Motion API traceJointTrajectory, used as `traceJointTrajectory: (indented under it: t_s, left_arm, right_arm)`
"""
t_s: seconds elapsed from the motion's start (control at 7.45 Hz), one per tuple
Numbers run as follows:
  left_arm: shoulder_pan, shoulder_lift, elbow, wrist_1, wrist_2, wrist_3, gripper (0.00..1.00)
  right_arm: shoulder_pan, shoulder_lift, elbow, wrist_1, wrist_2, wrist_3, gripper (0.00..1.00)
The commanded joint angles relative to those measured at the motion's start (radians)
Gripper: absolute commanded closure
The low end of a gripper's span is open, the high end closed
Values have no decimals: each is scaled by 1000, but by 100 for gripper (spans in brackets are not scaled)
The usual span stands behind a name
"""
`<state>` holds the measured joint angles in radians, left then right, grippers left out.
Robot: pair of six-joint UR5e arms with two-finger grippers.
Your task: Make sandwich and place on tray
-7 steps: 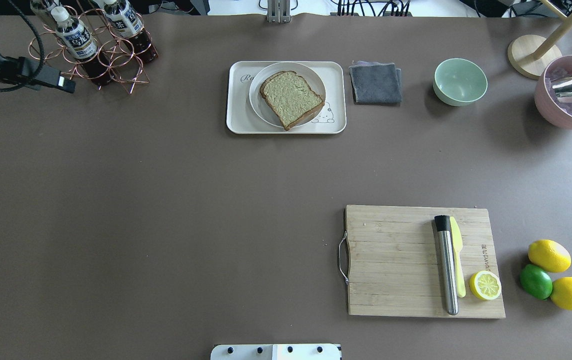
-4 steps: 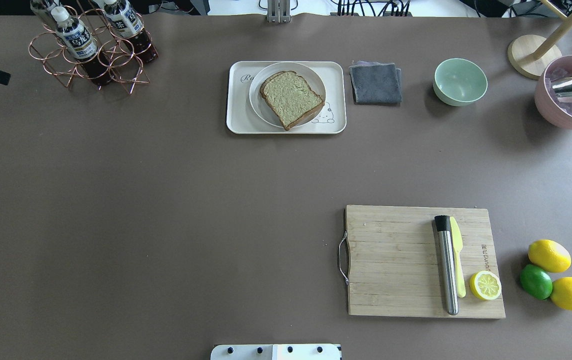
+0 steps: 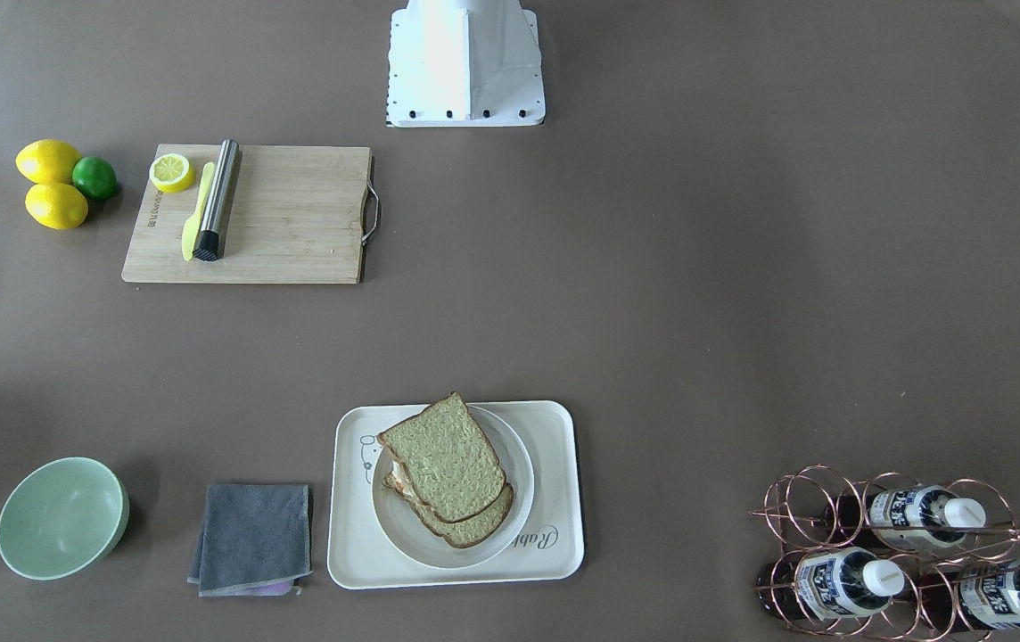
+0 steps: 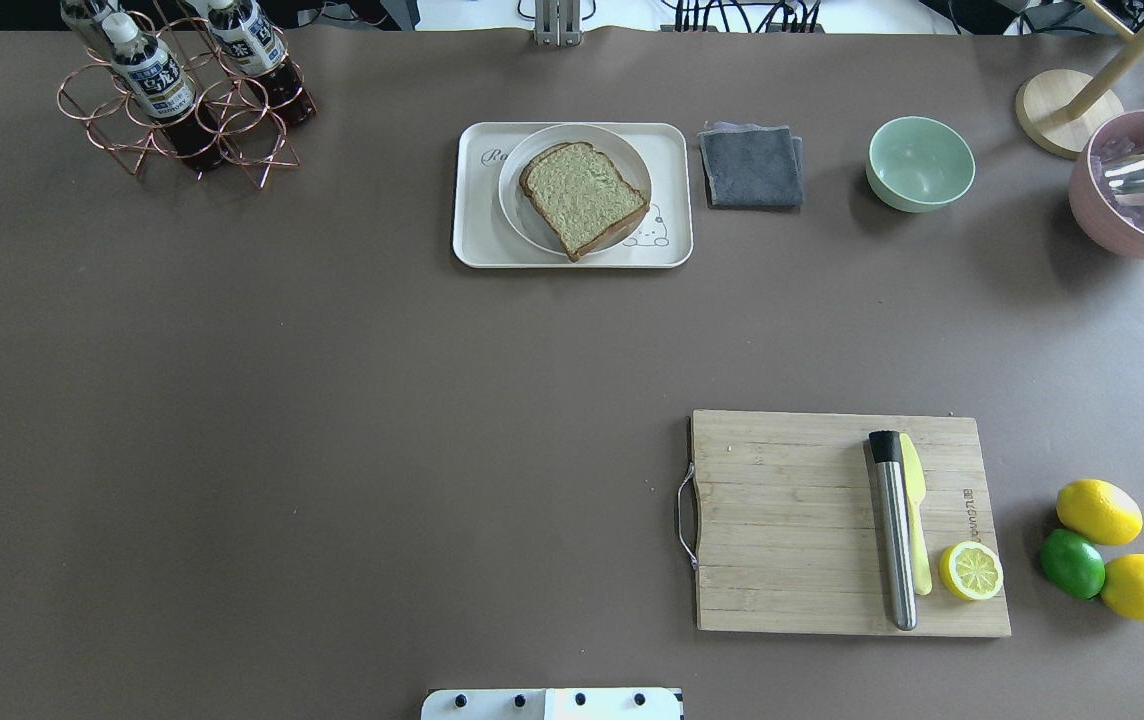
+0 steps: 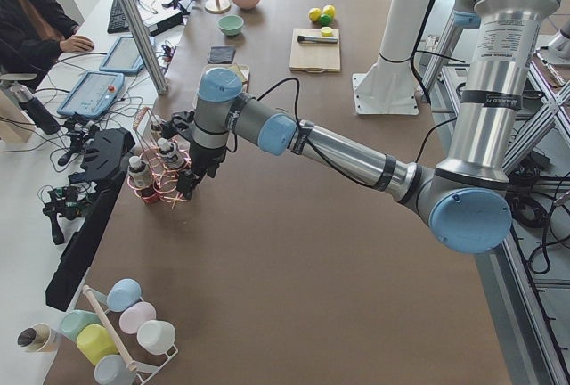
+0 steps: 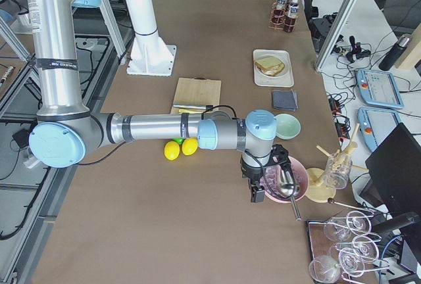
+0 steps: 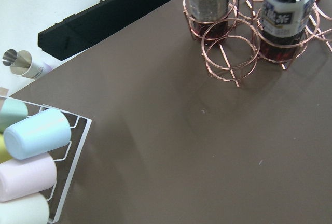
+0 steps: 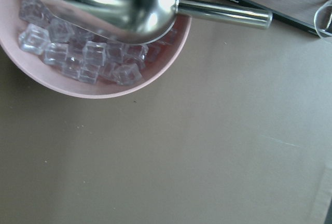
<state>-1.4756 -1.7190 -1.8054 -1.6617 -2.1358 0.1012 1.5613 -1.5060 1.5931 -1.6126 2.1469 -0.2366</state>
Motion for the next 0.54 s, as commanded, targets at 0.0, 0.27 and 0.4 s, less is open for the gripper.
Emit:
traceJointTrajectory:
  t_s: [0.0, 0.27, 0.4]
  left_arm:
    - [-55, 10, -2, 182, 45, 168, 2]
    - [-72, 126, -20, 162, 5, 161, 2]
    - [-74, 163, -25, 143, -98, 158, 2]
  right_arm:
    - [78, 27, -2, -162, -107, -170, 0]
    - [106, 6, 2, -225, 37, -170, 0]
    - [106, -16, 7, -218, 109, -159, 0]
